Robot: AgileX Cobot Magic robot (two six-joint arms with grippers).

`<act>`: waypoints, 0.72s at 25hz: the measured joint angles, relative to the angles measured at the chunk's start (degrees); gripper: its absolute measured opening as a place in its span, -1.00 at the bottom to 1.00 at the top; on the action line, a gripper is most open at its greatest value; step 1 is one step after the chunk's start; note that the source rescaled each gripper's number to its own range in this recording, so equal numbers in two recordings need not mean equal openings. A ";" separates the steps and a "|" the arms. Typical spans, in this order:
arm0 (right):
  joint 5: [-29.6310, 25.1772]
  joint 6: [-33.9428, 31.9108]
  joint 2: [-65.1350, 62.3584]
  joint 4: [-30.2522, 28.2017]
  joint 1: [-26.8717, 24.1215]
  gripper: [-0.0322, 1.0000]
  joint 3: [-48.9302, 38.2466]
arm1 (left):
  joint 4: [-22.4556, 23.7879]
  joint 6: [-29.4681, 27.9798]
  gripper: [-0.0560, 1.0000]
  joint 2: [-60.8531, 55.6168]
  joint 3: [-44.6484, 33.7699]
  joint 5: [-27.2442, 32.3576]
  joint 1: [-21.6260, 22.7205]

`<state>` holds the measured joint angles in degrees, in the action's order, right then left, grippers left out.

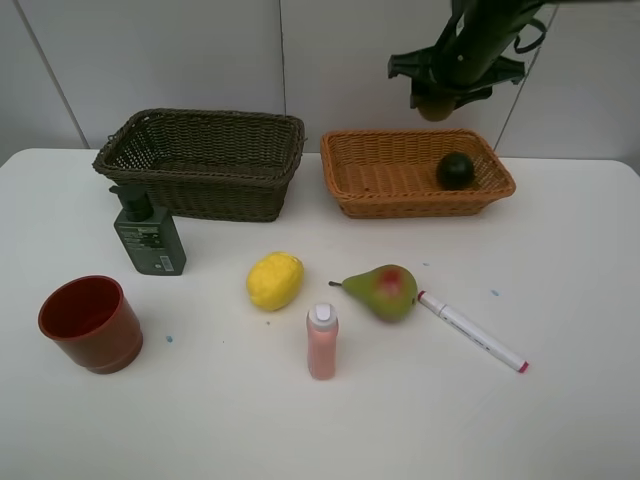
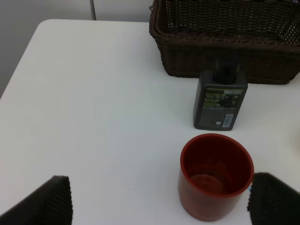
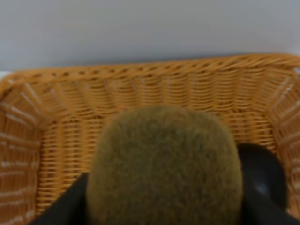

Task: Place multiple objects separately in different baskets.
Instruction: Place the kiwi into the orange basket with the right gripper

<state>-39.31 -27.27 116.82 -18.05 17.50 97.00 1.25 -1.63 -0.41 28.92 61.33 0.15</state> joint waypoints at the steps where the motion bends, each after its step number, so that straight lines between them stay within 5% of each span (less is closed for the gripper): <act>1: 0.11 0.00 1.38 0.00 0.00 0.02 0.36 | 0.00 0.00 0.95 0.00 0.00 0.00 0.00; 18: 0.58 0.05 5.62 1.27 0.00 0.02 0.54 | 0.00 0.00 0.95 0.00 0.00 0.00 0.00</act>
<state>-38.73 -27.22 122.44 -16.78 17.50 97.54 1.25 -1.63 -0.41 28.92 61.33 0.15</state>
